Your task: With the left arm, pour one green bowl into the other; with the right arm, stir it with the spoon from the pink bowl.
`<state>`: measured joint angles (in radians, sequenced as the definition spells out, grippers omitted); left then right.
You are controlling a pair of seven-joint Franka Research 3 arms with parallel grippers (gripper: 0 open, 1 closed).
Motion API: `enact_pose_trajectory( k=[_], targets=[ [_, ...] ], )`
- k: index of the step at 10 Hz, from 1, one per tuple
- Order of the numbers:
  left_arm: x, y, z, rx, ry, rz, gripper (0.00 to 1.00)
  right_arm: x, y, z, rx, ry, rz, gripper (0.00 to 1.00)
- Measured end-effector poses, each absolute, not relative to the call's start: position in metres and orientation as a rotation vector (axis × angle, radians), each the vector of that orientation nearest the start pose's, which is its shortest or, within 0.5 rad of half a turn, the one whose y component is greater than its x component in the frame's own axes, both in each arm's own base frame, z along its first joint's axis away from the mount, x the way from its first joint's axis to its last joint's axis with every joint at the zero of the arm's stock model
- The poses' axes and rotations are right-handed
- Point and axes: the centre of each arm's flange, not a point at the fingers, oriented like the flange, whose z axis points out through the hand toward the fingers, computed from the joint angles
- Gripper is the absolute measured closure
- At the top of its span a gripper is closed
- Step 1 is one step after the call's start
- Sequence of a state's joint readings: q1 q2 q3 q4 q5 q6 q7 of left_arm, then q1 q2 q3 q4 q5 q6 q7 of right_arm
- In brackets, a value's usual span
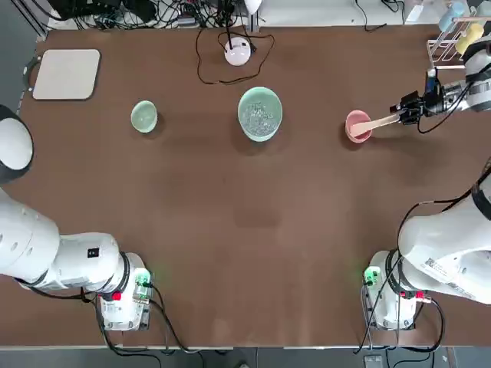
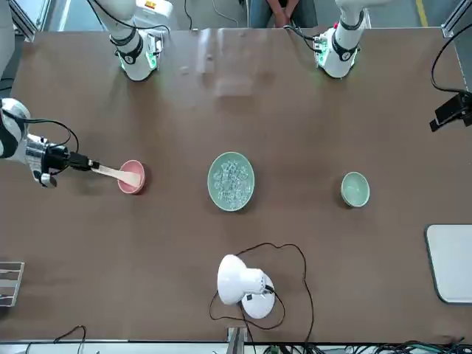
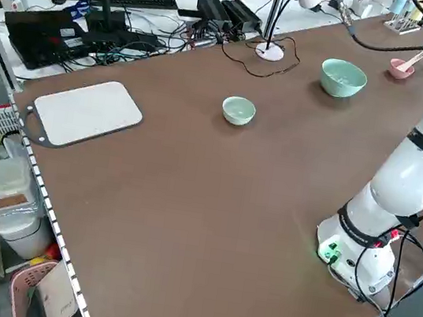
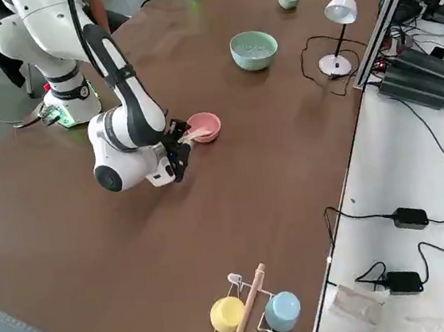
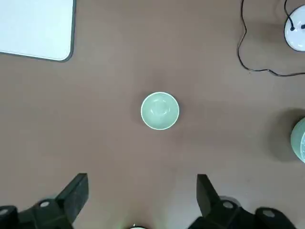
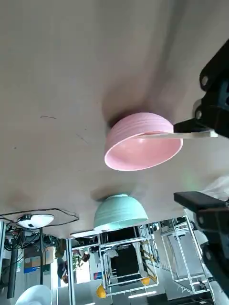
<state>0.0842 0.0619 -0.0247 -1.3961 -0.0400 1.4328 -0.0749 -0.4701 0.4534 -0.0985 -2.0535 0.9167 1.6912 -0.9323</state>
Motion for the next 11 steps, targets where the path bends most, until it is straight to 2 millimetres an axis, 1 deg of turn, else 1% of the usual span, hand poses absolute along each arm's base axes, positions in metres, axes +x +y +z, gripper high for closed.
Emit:
enact_pose_trajectory(
  k=[4,5,6,9,10,11],
  targets=[
    [0.559,0.029,0.659,-3.176,-0.206,0.041,0.00,0.479,-0.217,0.202,-2.081,0.176,0.019,0.18],
    [0.559,0.029,0.659,-3.176,-0.206,0.041,0.00,0.479,-0.218,0.201,-2.089,0.178,0.014,0.13],
    [0.559,0.029,0.659,-3.176,-0.206,0.041,0.00,0.480,-0.218,0.201,-2.092,0.180,0.012,0.01],
    [0.559,0.029,0.659,-3.176,-0.206,0.041,0.00,0.486,-0.221,0.203,-2.126,0.168,-0.004,0.00],
    [0.559,0.029,0.659,-3.176,-0.206,0.041,0.00,0.491,-0.225,0.208,-2.160,0.140,-0.002,0.00],
    [0.559,0.029,0.659,-3.176,-0.206,0.041,0.00,0.498,-0.232,0.218,-2.205,0.100,0.003,0.00]
  ],
)
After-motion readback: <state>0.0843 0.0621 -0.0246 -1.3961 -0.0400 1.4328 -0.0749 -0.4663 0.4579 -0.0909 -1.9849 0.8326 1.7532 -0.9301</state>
